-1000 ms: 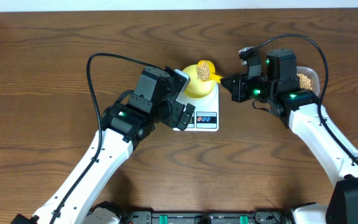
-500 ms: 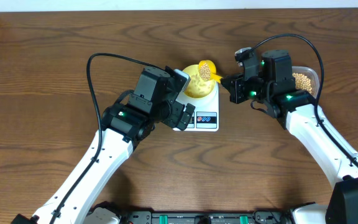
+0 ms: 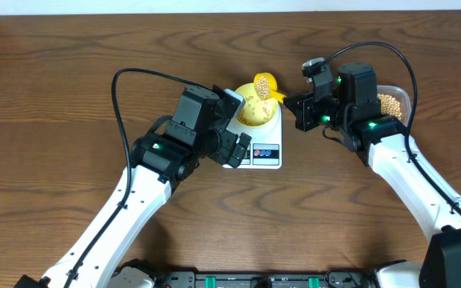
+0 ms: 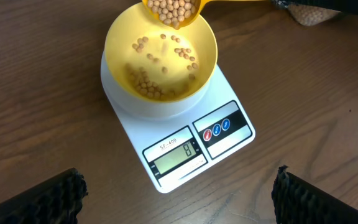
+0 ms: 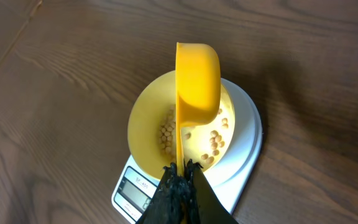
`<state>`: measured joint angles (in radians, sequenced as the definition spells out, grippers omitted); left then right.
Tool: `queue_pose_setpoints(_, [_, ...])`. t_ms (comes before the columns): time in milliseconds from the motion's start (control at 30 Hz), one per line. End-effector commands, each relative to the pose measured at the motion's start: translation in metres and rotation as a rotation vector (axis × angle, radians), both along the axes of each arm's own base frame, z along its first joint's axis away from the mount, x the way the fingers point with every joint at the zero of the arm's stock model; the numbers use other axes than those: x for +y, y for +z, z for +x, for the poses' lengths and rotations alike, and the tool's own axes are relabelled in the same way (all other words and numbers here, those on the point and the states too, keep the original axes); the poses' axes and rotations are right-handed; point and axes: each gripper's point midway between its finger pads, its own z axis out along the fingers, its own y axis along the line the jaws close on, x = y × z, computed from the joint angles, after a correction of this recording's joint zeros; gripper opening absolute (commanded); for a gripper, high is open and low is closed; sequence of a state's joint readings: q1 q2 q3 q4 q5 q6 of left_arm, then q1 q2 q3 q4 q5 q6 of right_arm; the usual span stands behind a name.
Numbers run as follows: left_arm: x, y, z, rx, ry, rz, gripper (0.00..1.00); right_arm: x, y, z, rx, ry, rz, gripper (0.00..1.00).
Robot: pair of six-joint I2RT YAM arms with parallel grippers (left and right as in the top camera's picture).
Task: Scoop item into bowl and weigh 50g on scale
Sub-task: 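Tilt the scoop with the right gripper to pour soybeans into the bowl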
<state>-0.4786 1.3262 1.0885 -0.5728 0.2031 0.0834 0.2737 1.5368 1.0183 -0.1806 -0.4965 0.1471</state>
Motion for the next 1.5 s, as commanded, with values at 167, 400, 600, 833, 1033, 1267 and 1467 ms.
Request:
queue_pose_setpoints(167, [0.003,0.002,0.003,-0.016,0.004,0.01,0.98,0.003,0.013,0.001,-0.08,0.052,-0.026,0.01])
queue_pose_setpoints(400, [0.003,0.002,0.003,-0.016,0.004,0.01,0.98,0.004,0.013,0.0,-0.096,0.071,-0.039,0.01])
queue_pose_setpoints(600, [0.003,0.002,0.003,-0.016,0.004,0.01,0.98,0.004,0.012,-0.001,-0.093,0.071,-0.039,0.01])
queue_pose_setpoints(833, [0.003,0.002,0.003,-0.016,0.004,0.01,0.98,0.004,0.012,-0.001,-0.094,0.071,-0.039,0.01])
queue_pose_setpoints(1033, [0.003,0.002,0.003,-0.016,0.004,0.01,0.98,0.004,0.013,0.0,-0.096,0.071,-0.04,0.01])
queue_pose_setpoints(1267, [0.003,0.002,0.003,-0.016,0.004,0.01,0.98,0.011,0.014,-0.008,-0.078,0.115,-0.006,0.01])
queue_pose_setpoints(1467, [0.003,0.002,0.003,-0.016,0.004,0.01,0.98,0.016,0.013,-0.012,-0.11,0.163,-0.035,0.01])
